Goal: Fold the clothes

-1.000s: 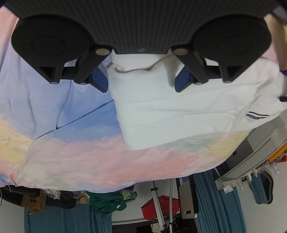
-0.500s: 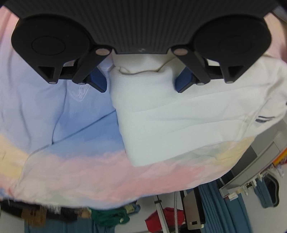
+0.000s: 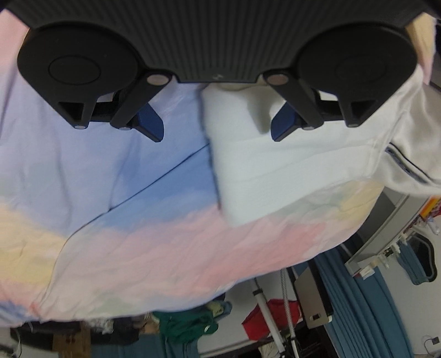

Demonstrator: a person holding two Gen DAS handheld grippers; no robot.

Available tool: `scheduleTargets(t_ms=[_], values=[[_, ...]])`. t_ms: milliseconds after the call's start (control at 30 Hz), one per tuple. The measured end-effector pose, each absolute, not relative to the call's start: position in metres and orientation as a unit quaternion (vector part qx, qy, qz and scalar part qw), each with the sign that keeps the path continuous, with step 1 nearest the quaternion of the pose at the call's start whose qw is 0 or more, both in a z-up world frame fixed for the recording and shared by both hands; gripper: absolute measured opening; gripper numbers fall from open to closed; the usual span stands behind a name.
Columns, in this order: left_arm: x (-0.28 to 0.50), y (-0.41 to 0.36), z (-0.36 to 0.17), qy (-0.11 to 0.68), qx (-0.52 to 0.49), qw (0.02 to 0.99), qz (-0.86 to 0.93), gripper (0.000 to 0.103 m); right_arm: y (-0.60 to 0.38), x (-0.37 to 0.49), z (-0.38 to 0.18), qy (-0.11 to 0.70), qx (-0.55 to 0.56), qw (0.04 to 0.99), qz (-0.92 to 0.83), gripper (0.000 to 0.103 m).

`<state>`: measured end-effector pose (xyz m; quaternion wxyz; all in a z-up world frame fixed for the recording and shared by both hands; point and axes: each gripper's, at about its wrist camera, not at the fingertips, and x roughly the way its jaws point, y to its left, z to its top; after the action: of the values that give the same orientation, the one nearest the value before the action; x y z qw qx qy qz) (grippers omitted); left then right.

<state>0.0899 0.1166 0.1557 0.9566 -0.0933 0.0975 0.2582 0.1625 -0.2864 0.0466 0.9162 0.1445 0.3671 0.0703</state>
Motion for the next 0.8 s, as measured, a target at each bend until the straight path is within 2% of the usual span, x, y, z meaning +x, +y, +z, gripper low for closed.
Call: scheduleTargets(t_ms=[167, 400, 600, 733, 800], values=[[0.105, -0.003, 0.150, 0.067, 0.005, 0.976, 0.205, 0.018, -0.315, 0.164, 0.051, 0.354, 0.196, 0.913, 0.056, 0.086], [0.119, -0.144, 0.055, 0.096, 0.145, 0.976, 0.132, 0.018, -0.360, 0.163, 0.044, 0.337, 0.293, 0.895, 0.019, 0.086], [0.133, -0.202, -0.007, 0.137, 0.222, 0.961, 0.096, 0.021, -0.376, 0.163, 0.040, 0.318, 0.340, 0.885, 0.023, 0.086], [0.142, -0.218, -0.012, 0.153, 0.237, 0.956, 0.081, 0.023, -0.368, 0.164, 0.042, 0.309, 0.349, 0.883, 0.058, 0.086], [0.145, -0.221, -0.010, 0.167, 0.239, 0.954, 0.070, 0.030, -0.365, 0.163, 0.043, 0.304, 0.363, 0.877, 0.082, 0.086]])
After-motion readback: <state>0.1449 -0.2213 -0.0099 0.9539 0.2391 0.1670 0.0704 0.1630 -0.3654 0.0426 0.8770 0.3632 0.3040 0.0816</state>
